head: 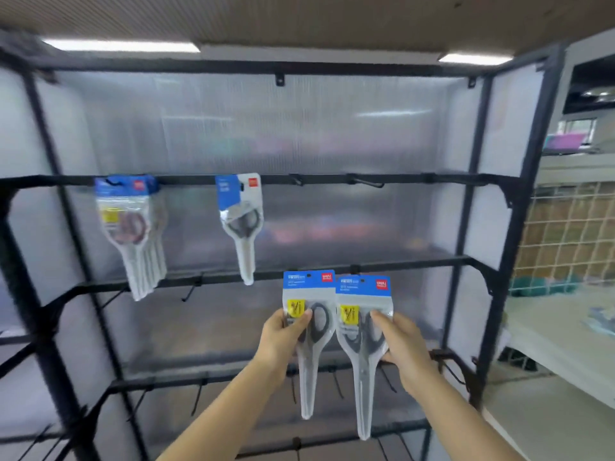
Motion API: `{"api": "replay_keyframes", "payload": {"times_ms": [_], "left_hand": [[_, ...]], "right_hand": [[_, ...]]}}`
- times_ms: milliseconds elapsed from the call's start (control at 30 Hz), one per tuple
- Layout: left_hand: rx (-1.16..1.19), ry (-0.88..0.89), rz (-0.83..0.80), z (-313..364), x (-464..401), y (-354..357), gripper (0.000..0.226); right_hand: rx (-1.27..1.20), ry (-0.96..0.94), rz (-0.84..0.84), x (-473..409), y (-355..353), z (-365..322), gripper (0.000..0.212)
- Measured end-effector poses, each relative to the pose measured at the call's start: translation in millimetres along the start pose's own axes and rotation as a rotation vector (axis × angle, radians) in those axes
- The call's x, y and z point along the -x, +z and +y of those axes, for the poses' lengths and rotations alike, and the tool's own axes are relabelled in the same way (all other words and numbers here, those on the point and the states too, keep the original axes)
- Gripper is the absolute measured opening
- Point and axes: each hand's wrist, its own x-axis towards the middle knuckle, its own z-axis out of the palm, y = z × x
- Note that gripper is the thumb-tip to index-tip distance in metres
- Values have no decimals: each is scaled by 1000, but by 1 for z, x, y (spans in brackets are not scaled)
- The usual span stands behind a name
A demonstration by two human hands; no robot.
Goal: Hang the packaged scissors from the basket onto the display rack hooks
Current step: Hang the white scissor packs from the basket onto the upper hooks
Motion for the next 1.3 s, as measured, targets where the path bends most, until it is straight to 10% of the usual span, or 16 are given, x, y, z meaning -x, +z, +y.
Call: {"api": "replay_keyframes", "payload": {"times_ms": [733,1300], "left_hand": [[155,214,126,100,-42,-138,4],[121,228,83,104,-63,-157,11]], "right_hand": [[-209,-367,-170,-38,168,-92,17],[-260,-341,33,-50,206,-118,21]]}}
